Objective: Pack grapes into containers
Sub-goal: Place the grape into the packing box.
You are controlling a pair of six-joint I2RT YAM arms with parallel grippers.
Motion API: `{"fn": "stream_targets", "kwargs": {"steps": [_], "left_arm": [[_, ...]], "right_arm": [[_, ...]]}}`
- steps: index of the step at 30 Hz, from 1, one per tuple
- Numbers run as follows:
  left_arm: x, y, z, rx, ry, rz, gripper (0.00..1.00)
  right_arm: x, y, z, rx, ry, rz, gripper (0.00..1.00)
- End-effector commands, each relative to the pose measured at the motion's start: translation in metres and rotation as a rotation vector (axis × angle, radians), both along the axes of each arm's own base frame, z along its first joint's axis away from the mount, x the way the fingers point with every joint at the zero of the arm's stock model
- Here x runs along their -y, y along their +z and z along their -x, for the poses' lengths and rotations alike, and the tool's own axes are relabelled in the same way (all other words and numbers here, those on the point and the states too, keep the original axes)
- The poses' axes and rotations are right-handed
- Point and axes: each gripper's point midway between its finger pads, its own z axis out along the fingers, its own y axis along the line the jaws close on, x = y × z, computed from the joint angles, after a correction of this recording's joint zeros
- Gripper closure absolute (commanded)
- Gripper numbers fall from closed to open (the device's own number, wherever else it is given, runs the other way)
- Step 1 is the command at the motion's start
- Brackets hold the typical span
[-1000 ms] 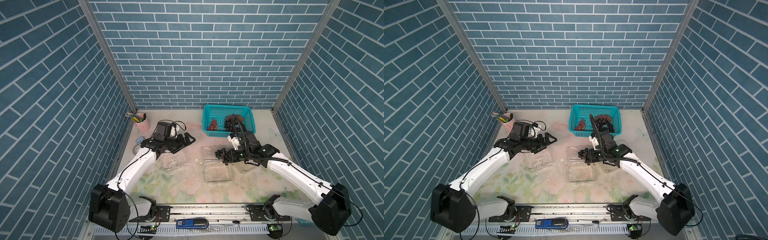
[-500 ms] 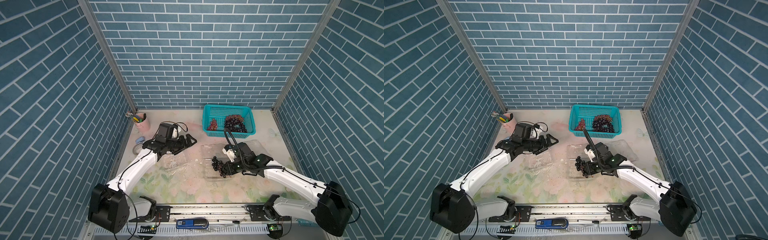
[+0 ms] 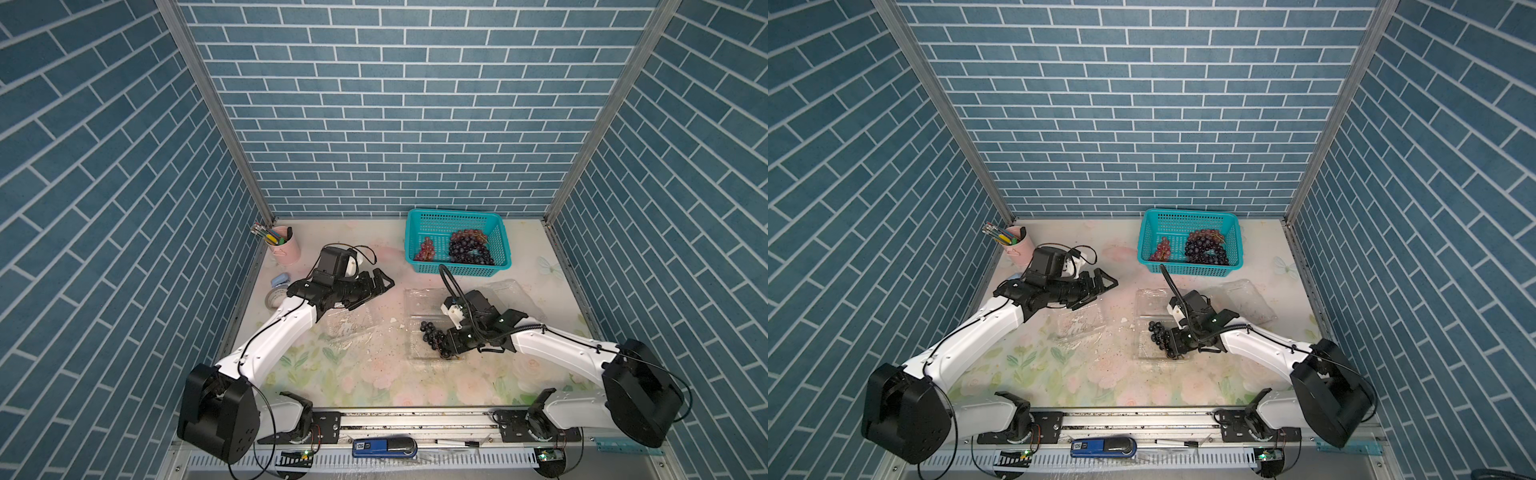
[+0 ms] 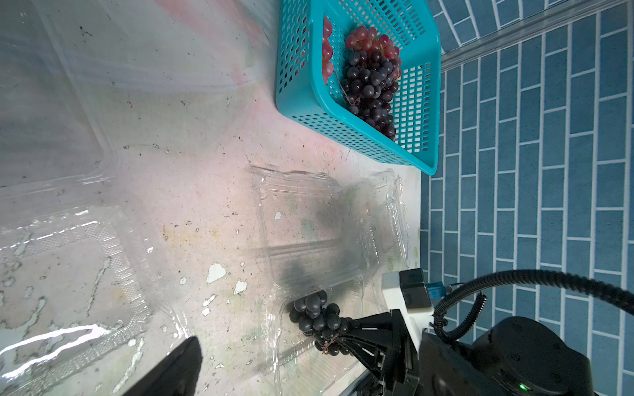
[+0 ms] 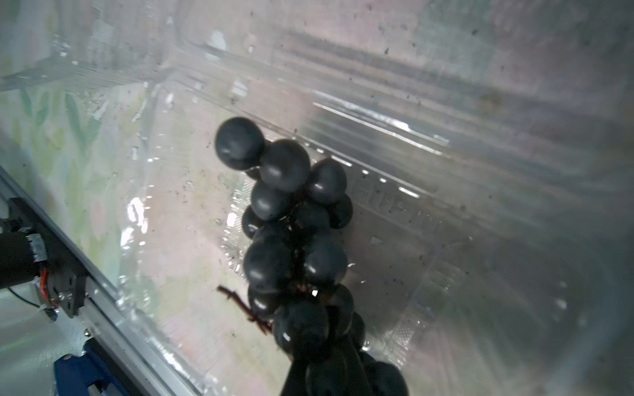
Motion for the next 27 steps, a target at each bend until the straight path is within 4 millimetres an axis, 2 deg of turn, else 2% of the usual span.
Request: {"fn": "stream_targets", "kwargs": {"steps": [1, 8, 14, 18, 21, 25, 27], "left_arm": [[0.001, -0.007, 0.000, -0.001, -0.009, -0.012, 0.00], [0.004, -0.009, -0.005, -0.001, -0.020, -0.015, 0.01], [0.006, -0.007, -0.006, 0.001, -0.027, -0.015, 0.00], [0.006, -0.009, -0.007, -0.004, -0.033, -0.021, 0.00], [0.006, -0.009, -0.008, -0.003, -0.032, -0.020, 0.00], [0.007, -0.006, -0.009, 0.005, -0.030, -0.017, 0.00], [0.007, -0.004, -0.009, 0.009, -0.031, -0.014, 0.00]], "right_arm": [[-0.008, -0.001, -0.020, 0.055, 0.000, 0.031, 0.88], [-0.032, 0.005, -0.056, 0.115, 0.057, 0.089, 0.82], [-0.013, 0.009, -0.081, 0.185, 0.028, 0.267, 0.74], [-0.001, 0.023, -0.087, 0.239, -0.002, 0.310, 0.70], [0.001, 0.036, -0.087, 0.265, -0.014, 0.289, 0.62], [0.001, 0.050, -0.089, 0.293, -0.028, 0.270, 0.57], [-0.006, 0.054, -0.088, 0.298, -0.038, 0.218, 0.50]]}}
